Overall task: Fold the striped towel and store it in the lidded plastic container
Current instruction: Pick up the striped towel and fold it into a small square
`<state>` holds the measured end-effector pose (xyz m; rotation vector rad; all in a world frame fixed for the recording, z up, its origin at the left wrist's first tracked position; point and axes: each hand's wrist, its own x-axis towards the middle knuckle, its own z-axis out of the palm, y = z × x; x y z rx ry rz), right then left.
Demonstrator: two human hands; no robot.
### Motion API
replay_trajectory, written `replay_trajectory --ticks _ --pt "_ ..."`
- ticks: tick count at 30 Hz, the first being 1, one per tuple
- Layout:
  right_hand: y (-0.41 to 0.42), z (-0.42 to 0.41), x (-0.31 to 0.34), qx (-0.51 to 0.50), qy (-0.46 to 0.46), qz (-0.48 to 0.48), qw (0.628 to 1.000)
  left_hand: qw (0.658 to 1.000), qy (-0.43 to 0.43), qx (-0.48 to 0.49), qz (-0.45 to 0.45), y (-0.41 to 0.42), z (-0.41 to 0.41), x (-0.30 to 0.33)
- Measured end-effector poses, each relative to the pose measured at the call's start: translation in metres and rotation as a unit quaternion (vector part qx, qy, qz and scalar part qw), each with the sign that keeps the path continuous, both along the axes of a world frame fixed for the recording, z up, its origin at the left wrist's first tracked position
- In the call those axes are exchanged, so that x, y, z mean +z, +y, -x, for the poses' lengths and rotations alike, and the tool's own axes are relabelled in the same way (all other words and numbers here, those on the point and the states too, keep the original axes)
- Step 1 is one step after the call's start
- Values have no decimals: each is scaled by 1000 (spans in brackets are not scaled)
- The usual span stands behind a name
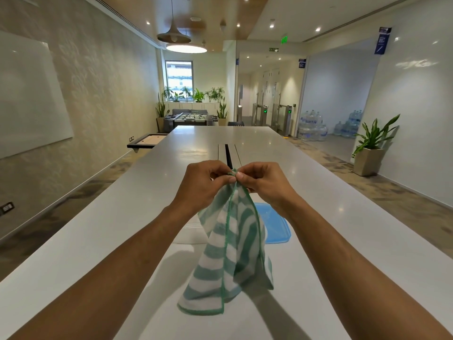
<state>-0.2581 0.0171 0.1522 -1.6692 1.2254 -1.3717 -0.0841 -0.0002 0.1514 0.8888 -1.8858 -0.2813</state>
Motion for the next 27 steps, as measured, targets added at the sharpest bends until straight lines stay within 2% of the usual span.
replay_trajectory --ticks 5,8,16,19,22,27 --pt "2 5 -2 56 19 -8 998 999 26 10 -16 -5 -1 -2" --pt "4 6 -2 85 27 -11 996 997 53 8 -58 -11 -2 -3" --pt "2 3 0 9 39 -9 999 984 90 -70 -138 -12 2 -6" --pt "4 5 4 6 11 -8 1000 981 46 -88 -168 -11 -2 -14" --pt "6 12 13 5 -30 -15 999 978 -59 -78 -184 -14 -10 -28" --pt "11 33 31 -18 -98 -3 995 966 -187 51 -168 -22 -33 -50"
